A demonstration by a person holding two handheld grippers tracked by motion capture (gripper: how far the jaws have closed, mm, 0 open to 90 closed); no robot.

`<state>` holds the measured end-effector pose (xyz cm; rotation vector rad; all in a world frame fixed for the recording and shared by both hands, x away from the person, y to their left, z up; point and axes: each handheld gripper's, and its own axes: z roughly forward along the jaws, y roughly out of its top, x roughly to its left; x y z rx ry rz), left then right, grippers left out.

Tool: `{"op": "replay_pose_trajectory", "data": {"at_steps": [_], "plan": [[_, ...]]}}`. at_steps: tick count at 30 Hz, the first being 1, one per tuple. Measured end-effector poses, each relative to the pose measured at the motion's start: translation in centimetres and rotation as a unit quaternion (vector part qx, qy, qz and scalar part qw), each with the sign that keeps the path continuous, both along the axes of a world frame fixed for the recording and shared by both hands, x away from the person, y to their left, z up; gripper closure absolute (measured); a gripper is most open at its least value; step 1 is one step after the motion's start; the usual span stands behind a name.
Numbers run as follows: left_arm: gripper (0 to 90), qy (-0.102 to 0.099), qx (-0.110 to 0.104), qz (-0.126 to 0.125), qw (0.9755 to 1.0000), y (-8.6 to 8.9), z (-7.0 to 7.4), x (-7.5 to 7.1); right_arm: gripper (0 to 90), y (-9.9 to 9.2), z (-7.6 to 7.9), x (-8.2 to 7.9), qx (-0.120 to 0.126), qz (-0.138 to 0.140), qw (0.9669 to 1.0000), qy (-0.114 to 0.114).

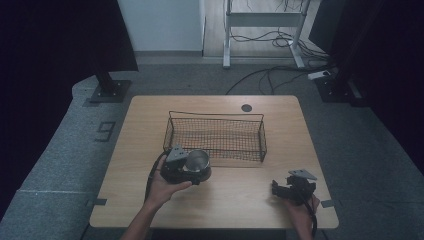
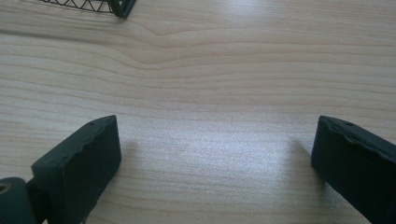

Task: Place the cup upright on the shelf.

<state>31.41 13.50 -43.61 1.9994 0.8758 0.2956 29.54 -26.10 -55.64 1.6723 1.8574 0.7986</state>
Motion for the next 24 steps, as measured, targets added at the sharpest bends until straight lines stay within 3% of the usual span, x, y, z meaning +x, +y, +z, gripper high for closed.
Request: {"op": "replay_pose_trajectory", "data": {"at_steps": [24], "plan": [[15.2,0.0,0.007,0.011,0.9999,0.5,0.8,1.4,1.7,0.0,0.0,0.0,0.0,-0.004,1.0,0.0]]}}
